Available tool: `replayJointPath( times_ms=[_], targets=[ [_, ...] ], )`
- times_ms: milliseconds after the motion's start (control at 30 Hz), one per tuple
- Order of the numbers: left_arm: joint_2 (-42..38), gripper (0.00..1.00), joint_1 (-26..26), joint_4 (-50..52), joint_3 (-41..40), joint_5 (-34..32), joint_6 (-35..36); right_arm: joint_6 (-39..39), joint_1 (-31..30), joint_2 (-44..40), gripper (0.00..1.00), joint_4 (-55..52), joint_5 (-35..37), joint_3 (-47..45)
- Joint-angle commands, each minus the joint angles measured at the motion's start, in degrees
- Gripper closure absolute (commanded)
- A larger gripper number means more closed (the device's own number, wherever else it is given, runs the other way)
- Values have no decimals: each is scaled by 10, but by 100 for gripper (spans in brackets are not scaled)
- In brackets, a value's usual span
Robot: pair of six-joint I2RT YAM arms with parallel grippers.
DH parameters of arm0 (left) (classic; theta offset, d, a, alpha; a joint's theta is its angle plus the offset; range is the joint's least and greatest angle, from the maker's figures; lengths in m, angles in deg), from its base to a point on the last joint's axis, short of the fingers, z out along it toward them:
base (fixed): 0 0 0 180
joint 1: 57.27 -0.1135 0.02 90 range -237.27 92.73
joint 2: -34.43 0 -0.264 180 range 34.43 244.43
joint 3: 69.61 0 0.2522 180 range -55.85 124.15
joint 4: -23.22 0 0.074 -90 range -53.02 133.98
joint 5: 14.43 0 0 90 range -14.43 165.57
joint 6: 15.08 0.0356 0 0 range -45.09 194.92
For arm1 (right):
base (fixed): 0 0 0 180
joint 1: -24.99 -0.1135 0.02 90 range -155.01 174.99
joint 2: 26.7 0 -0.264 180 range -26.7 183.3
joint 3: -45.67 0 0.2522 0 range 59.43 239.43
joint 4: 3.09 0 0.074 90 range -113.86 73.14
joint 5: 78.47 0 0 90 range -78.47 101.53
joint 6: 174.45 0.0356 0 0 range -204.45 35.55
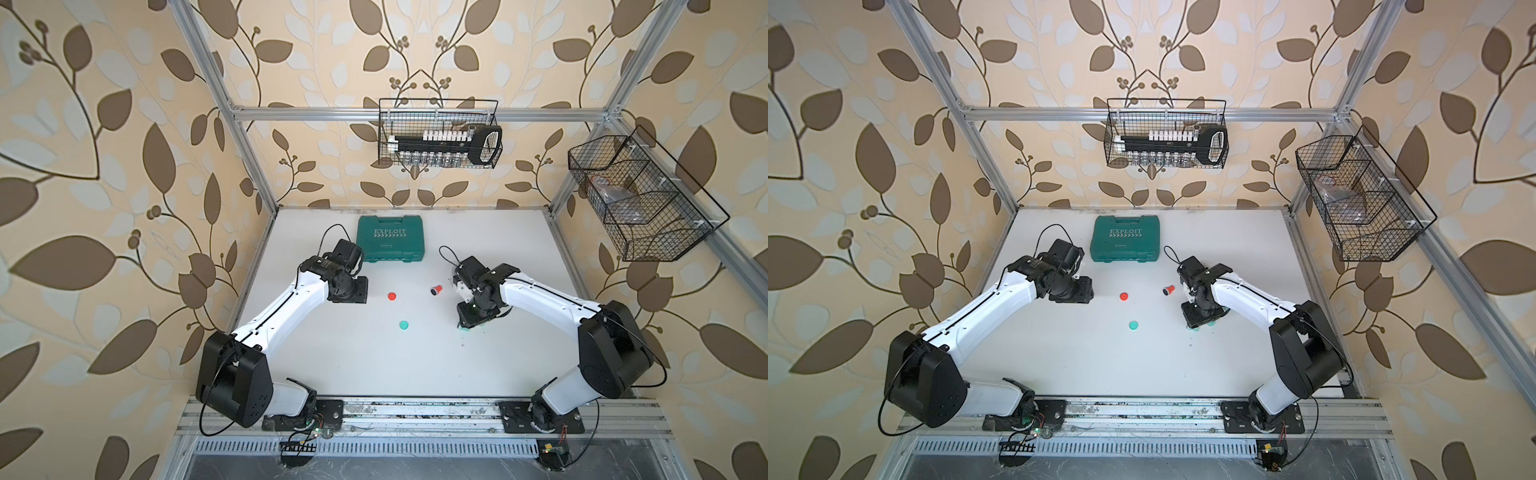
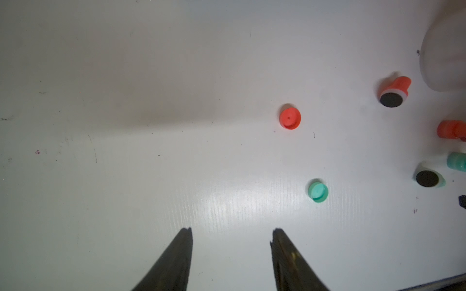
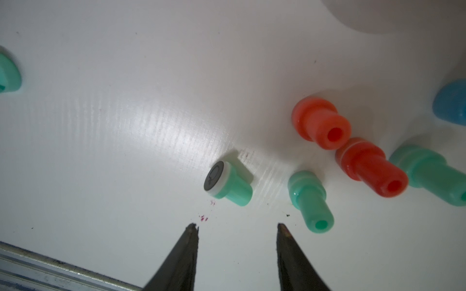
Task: Close the stamp cap
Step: Pick up the stamp from the center of the board.
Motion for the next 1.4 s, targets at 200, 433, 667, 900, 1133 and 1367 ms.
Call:
replayJointPath(
  times_ms=[200,433,667,900,1133,1367],
  targets=[
    [-9,46,-5,5,4,2,4,-6,-3,47,46,48,-36,-10],
    [-9,46,-5,5,3,0,3,-7,-5,71,46,64,-51,-17],
    [-5,46,-5,6,4,1,4,16,-17,74,47,58,-44,-28],
    [-4,46,-5,5,3,4,3,41,-32,61,52,55,-23,-43],
    [-4,46,-5,5,4,7,3,55,-39,64,63,59,-13,-51],
    [-3,46,-5,5,4,12,3,67,-50,56,76,61,-9,-59]
  ],
)
